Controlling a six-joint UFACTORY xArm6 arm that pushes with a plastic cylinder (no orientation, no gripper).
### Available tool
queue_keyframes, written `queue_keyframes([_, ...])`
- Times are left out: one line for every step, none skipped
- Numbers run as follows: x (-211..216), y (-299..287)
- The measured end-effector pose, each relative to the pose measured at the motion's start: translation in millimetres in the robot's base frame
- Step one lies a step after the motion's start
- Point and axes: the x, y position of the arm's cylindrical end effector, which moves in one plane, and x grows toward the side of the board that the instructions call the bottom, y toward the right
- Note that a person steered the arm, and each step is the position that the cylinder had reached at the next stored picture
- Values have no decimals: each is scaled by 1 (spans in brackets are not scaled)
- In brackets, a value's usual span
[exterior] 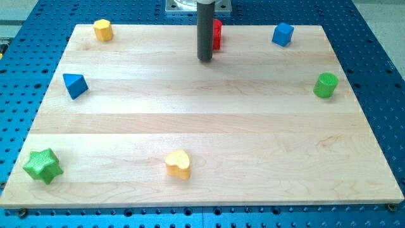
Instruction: Move the red circle to the top left side of the red star
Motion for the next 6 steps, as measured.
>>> queue_keyframes([-20,53])
queue_keyframes([-77,121])
queue_keyframes([-120,134])
queue_keyframes([-120,117])
queue_keyframes([-119,78])
queue_keyframes([-119,22])
